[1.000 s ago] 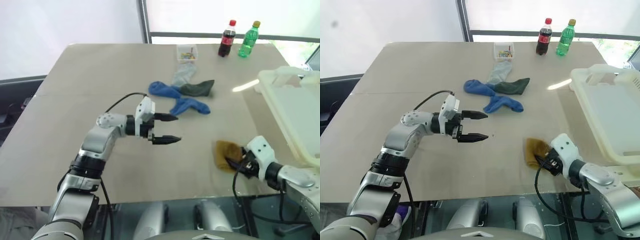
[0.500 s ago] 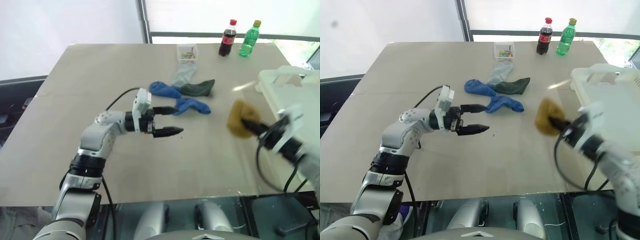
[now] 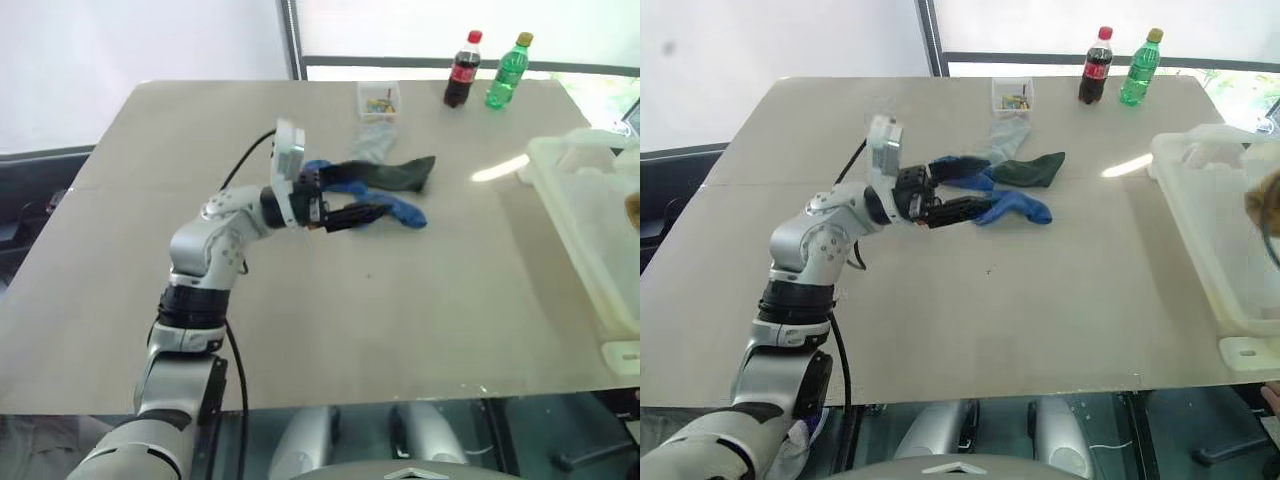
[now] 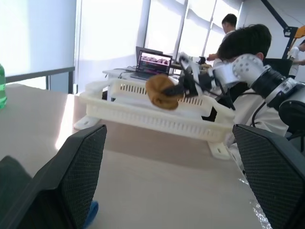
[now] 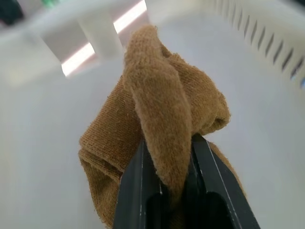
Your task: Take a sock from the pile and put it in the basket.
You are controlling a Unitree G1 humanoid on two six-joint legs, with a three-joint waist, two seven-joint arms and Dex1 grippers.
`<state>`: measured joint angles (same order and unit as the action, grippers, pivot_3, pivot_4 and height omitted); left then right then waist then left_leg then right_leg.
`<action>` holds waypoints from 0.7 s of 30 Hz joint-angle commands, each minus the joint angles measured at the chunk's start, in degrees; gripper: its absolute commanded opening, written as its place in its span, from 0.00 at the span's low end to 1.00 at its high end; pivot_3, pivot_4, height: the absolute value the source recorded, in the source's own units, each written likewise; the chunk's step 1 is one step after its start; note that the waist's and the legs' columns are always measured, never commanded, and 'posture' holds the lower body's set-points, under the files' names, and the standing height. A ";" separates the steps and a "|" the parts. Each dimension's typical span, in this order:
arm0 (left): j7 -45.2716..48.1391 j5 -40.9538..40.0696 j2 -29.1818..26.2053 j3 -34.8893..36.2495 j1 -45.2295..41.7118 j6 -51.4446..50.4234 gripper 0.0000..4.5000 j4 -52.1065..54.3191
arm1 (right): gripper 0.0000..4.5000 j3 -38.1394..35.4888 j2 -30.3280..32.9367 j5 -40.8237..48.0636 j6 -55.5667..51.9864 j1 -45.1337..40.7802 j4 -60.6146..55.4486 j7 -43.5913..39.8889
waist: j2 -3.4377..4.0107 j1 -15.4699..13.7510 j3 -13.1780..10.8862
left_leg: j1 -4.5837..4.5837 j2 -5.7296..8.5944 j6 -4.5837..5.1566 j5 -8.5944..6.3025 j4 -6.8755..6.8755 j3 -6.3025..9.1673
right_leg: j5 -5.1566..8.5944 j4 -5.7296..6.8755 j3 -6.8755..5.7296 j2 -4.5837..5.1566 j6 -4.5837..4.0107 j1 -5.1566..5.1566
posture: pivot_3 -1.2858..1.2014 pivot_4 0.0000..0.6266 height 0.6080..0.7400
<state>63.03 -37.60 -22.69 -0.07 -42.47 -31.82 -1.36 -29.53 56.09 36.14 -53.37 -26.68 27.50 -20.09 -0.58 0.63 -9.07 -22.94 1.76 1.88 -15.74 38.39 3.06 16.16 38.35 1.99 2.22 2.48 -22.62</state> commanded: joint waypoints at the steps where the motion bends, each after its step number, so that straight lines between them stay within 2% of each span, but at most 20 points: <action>1: -2.04 -0.48 0.33 0.72 -0.41 0.08 1.00 3.56 | 0.01 4.27 1.06 -4.49 4.53 -1.41 5.63 -6.24 | 0.05 0.43 0.00 | 0.04 0.00 0.04 -0.02 0.00 -0.07 | 0.00 0.05 0.06 0.00 0.00 0.00 | 0.52 0.24 1.00; 2: -2.35 -0.60 0.32 0.66 -0.14 -0.04 1.00 4.23 | 0.01 4.91 1.11 -5.31 5.08 -1.84 7.26 -7.12 | 0.03 0.58 0.00 | 0.18 -0.01 0.10 -0.05 0.02 -0.22 | 0.00 0.17 0.24 -0.02 0.01 -0.01 | 0.52 0.24 1.00; 3: -2.09 -0.89 0.12 0.53 0.20 -0.20 1.00 5.10 | 0.21 5.44 1.30 -6.05 5.36 -2.20 8.42 -7.90 | -0.02 0.58 -0.03 | 0.27 -0.06 0.14 -0.08 0.03 -0.25 | -0.01 0.18 0.30 -0.10 0.03 0.05 | 0.52 0.24 1.00; 5: -1.50 -1.23 -0.22 0.27 0.43 -0.31 1.00 6.17 | 0.35 6.08 1.87 -6.81 5.12 -2.49 8.83 -9.61 | -0.02 0.42 -0.03 | 0.27 -0.11 0.14 -0.08 0.09 -0.19 | -0.03 0.26 0.32 -0.16 0.05 0.05 | 0.52 0.24 1.00; 11: 0.64 -0.43 -2.31 -0.89 0.80 -0.31 1.00 6.35 | 0.96 3.69 3.62 -7.64 2.36 -0.91 4.56 -9.77 | -0.02 0.16 -0.03 | 0.27 -0.12 0.13 -0.08 0.26 -0.12 | -0.03 0.49 0.36 -0.18 0.05 0.04 | 0.52 0.24 1.00; 15: 1.79 0.25 -3.32 -1.38 0.89 -0.03 1.00 5.49 | 0.96 -1.63 3.97 -6.12 -0.33 2.16 -2.12 -8.32 | 0.00 0.01 -0.02 | 0.21 -0.11 0.11 -0.07 0.27 -0.08 | -0.02 0.47 0.36 -0.17 0.05 0.01 | 0.52 0.24 1.00; 21: 3.07 0.74 -3.84 -2.14 0.87 -0.22 1.00 4.71 | 0.96 -10.63 1.08 -1.87 -5.36 5.25 -12.47 -6.26 | 0.01 -0.01 -0.03 | 0.14 -0.08 0.11 -0.07 0.26 -0.10 | -0.02 0.45 0.38 -0.11 0.05 -0.04 | 0.52 0.24 1.00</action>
<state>65.47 -36.88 -26.01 -2.52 -41.31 -32.37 3.01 -36.09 57.30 32.51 -57.59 -21.42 18.79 -26.99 -0.57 0.62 -9.10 -22.79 1.67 1.99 -15.81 38.65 2.96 16.13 38.82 2.37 2.10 2.53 -22.66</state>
